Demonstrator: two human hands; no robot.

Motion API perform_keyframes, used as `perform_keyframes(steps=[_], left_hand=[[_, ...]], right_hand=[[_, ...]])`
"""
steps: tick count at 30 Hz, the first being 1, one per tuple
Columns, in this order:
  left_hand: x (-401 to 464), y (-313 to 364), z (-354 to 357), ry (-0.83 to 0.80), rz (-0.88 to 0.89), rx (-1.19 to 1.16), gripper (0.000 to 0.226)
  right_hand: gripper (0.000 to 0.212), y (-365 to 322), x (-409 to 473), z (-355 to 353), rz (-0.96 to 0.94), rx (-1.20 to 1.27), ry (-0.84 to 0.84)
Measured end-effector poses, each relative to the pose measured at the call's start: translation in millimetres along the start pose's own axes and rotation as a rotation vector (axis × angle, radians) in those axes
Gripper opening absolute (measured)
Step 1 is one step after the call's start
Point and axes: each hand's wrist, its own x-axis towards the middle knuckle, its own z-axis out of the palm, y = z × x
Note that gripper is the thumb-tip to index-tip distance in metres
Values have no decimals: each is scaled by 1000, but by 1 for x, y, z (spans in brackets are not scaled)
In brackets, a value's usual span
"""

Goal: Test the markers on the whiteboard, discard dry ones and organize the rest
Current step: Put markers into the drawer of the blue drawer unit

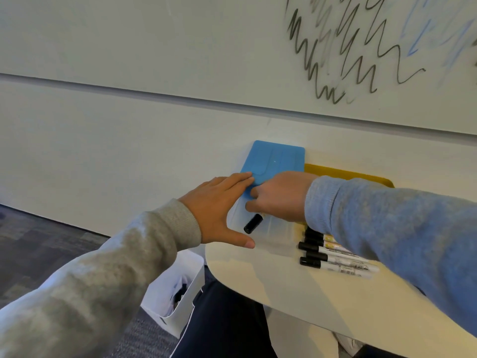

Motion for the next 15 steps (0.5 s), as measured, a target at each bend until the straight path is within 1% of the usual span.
perform_keyframes(steps=[2, 4, 7, 9, 11, 12, 13, 15], left_hand=[[1, -2, 0, 5, 13, -21, 128], [1, -4, 1, 8, 28, -58, 127], [1, -8, 4, 29, 49, -104, 123], [1, -8, 5, 30, 51, -101, 121], [1, -7, 5, 37, 36, -104, 118], [1, -7, 5, 52, 30, -116, 115], [3, -4, 6, 65, 27, -131, 112], [4, -1, 7, 78, 9, -149, 108]], right_hand=[[29, 2, -2, 6, 42, 88, 81], [25, 2, -8, 11, 96, 236, 205], [12, -3, -28, 10, 221, 578, 432], [8, -7, -46, 6, 340, 807, 651], [9, -10, -65, 5, 434, 966, 861], [9, -11, -75, 7, 454, 1026, 903], [8, -11, -84, 14, 461, 1063, 898], [7, -12, -99, 34, 458, 1067, 793]])
